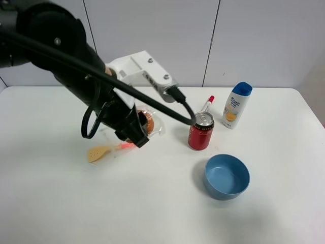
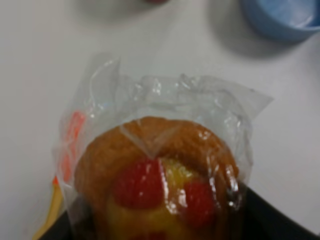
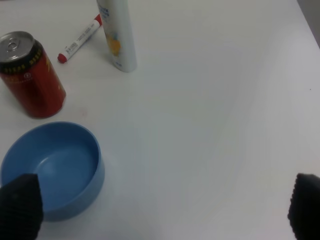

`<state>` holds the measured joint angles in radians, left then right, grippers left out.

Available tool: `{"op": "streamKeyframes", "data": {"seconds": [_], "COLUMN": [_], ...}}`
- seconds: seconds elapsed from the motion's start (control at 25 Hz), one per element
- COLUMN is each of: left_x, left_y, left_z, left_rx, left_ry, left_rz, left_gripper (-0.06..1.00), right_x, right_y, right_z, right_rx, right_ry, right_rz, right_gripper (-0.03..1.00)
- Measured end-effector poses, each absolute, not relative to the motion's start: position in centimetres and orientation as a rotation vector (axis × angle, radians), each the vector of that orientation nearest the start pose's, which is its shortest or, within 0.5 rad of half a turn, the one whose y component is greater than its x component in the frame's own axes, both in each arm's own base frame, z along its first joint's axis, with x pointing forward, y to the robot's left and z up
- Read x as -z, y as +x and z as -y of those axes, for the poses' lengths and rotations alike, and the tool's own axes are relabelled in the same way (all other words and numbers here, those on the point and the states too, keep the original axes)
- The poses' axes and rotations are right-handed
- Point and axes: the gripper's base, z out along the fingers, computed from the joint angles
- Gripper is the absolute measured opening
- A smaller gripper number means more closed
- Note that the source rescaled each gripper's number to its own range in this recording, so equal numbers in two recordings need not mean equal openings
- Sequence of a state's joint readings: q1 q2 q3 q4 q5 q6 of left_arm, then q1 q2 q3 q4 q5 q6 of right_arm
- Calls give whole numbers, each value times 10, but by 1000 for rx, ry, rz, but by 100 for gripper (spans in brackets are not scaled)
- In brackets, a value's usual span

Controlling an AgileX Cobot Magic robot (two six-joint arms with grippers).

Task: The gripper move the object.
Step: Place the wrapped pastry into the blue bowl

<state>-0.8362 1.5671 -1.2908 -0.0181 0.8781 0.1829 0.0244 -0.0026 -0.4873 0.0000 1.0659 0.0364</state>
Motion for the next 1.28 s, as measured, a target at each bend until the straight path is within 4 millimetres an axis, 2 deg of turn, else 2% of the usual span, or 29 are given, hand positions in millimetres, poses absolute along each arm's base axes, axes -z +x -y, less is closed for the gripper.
{"op": "streamKeyframes", "data": {"seconds": [0.16, 0.64, 0.92, 1.28], "left_x": [-312, -293, -279, -241], "left_y": [218, 215, 223, 229], "left_z": [277, 360, 388, 401], "left_rx": [259, 254, 316, 309], "left_ry": [1371, 1654, 1729, 1801], "left_rz": [-2273, -2141, -2104, -2130], "left_gripper": [1, 1, 1, 1], "right_x": [-273, -273, -273, -273], "right_y": [-4, -4, -4, -4], "right_z": [0, 0, 0, 0], "right_rx": [-38, -38, -38, -38], "right_ry": [12, 12, 12, 12], "right_rz": [-2060, -2060, -2060, -2060], "right_gripper": [100, 100, 100, 100]}}
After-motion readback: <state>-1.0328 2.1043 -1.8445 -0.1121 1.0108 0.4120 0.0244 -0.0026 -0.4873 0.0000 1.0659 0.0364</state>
